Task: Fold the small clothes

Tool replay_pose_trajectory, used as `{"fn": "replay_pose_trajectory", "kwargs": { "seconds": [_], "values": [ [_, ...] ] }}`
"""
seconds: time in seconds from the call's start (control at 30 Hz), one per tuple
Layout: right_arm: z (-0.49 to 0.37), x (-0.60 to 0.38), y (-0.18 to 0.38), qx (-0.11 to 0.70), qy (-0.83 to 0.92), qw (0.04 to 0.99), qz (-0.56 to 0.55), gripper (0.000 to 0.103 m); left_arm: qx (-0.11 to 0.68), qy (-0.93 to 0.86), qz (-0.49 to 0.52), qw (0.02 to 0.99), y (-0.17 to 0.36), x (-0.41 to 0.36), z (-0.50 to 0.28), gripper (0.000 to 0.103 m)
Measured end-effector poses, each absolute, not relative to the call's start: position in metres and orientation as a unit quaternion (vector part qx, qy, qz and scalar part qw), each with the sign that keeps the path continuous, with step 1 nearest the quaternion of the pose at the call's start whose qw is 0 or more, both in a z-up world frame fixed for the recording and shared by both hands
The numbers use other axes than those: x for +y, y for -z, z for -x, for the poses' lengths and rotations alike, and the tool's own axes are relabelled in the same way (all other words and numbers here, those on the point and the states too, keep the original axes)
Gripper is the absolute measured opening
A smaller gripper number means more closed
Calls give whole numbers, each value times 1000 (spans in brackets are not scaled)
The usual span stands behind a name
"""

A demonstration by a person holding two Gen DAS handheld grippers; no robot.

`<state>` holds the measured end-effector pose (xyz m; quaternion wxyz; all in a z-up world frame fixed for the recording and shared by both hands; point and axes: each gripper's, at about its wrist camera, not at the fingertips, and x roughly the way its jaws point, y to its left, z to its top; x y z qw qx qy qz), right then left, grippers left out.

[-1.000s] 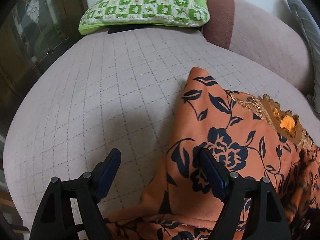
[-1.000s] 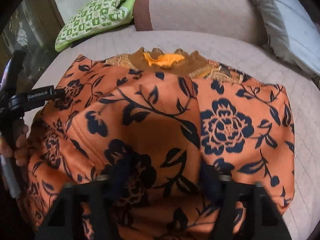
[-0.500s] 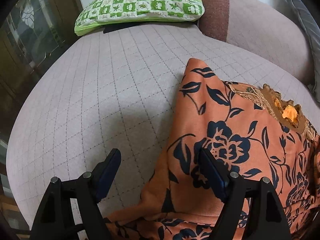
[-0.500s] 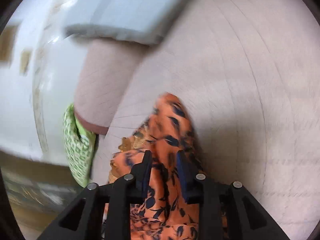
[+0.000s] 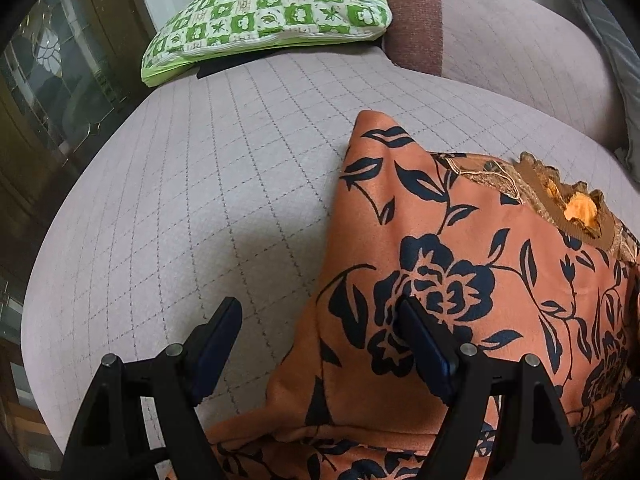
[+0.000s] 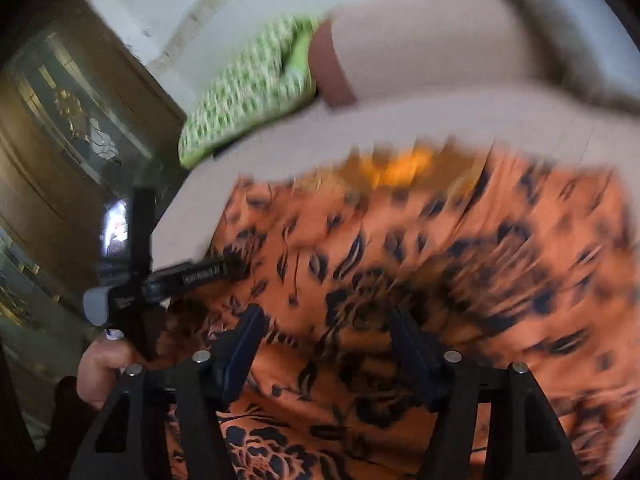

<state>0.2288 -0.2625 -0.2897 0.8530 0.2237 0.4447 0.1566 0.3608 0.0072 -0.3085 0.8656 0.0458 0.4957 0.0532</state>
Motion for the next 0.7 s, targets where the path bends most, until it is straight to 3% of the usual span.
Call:
{"fn": "replay_pose_trajectory", "kwargs": {
  "seconds": [0.07, 0.2, 0.3, 0.43, 0.53, 0.63, 0.7],
  "values": [
    [-236, -276, 304, 460, -113, 851, -227, 51, 499, -48, -38, 864, 309, 10, -361, 82],
    [-217, -367, 307, 430, 73, 846, -305, 43, 505, -46, -26, 861, 310, 14, -363, 83],
    [-184, -417, 297, 379, 179, 839, -346, 43, 499, -53, -36, 864, 305, 12, -361, 83],
    [-181, -406, 279, 339, 132, 862, -352, 43, 479, -52, -41, 875, 296, 6, -357, 83],
    [-204, -375, 286, 363, 60, 864, -344, 43, 478, -39, -45, 877, 296, 3, -354, 83],
    [-221, -370, 328, 455, 82, 821, -336, 42, 511, -40, -49, 857, 313, 2, -358, 83],
    [-220, -373, 334, 451, 74, 820, -344, 40, 513, -39, -26, 857, 311, 7, -359, 83]
  ]
}}
